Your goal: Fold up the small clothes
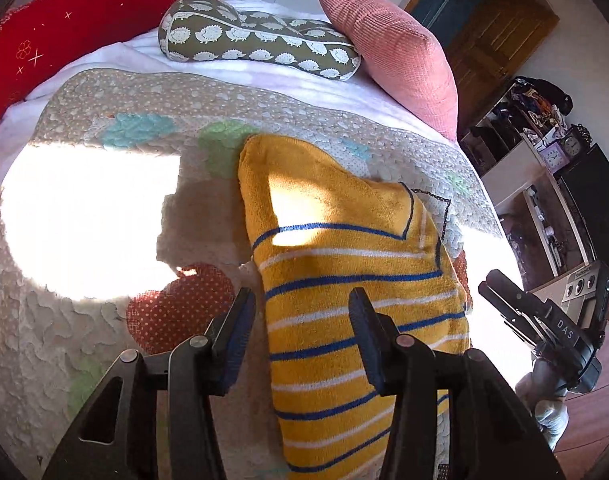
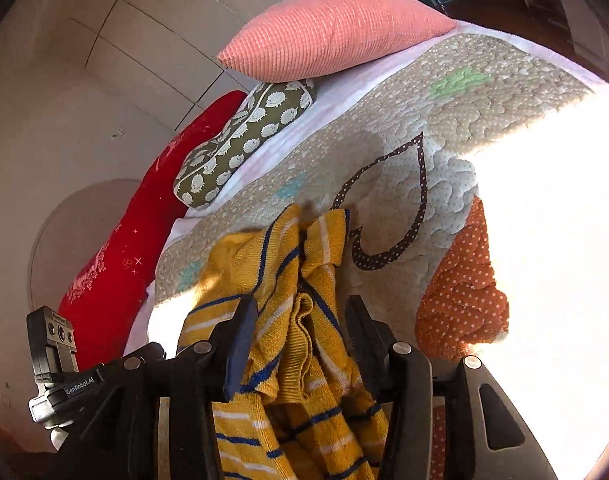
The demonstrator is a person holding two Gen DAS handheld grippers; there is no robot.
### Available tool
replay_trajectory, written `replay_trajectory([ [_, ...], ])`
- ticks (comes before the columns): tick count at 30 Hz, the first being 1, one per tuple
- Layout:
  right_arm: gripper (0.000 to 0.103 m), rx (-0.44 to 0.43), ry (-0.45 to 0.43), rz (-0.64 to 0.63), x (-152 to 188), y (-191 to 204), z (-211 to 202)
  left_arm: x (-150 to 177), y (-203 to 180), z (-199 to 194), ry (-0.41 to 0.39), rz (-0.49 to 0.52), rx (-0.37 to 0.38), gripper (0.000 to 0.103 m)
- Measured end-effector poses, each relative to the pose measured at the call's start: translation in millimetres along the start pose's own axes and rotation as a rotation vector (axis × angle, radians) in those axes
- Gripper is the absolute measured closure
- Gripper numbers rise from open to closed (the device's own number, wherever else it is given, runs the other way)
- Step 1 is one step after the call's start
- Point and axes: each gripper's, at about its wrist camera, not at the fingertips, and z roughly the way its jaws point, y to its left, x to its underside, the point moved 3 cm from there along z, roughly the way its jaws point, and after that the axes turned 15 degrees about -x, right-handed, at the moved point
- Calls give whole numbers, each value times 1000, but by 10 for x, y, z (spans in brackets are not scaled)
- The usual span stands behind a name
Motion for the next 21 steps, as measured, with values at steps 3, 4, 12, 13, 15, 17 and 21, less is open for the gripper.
replay_trajectory([
  [3,55,-25,16,-60,228,238,-139,308,-44,-60,-6,27,-63,56],
  [4,57,-36,22,-84,313,310,-161,403,-69,-44,-8,35,-73,56],
  [12,67,49,131,-16,914,-202,64,1120,-302,140,51,97,-100,56],
  [13,68,42,107,-4,919,-200,-9,1152,-313,79,31,107,-112,56],
  [15,67,67,92,-28,947,-101,-128,1226,-310,-60,9,108,-106,55],
  [17,65,104,87,-92,1000,27,-224,1312,-265,-180,5,82,-90,55],
  [21,61,119,68,-173,994,213,-320,1522,-166,-425,-28,40,-84,55],
])
